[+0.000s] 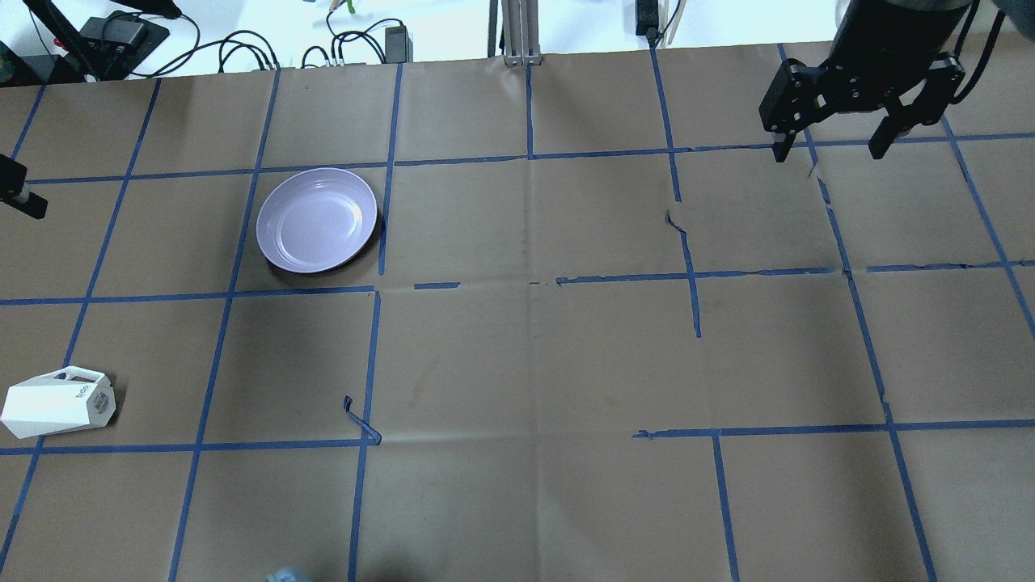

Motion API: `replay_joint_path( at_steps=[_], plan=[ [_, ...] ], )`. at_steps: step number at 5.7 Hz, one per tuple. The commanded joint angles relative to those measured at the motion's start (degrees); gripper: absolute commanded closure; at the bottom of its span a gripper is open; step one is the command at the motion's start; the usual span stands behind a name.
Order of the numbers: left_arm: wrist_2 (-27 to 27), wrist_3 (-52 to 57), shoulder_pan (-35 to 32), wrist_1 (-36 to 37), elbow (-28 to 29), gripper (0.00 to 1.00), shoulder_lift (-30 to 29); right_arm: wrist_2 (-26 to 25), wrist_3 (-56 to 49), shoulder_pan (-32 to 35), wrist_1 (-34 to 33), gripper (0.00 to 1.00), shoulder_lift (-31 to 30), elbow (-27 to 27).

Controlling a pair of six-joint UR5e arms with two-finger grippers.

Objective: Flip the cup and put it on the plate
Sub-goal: 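Lower the left gripper onto the cup and close on its base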

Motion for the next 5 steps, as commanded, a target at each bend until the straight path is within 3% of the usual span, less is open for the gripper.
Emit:
replay_joint_path(
  at_steps=[1, 3, 5],
  plan=[
    [-3.42, 11.33, 10.29, -1.79, 0.11, 0.01, -4.76, 0.00, 0.00, 0.00, 0.00, 0.00, 0.00, 0.00],
    [-5.26, 29.06, 16.48, -3.45, 1.51, 0.01, -12.49, 0.00, 0.00, -0.09, 0.00, 0.00, 0.00, 0.00],
    [-8.60, 34.13, 21.74, -4.69, 0.56, 0.01, -19.79, 0.00, 0.00, 0.00, 0.00, 0.00, 0.00, 0.00]
  ],
)
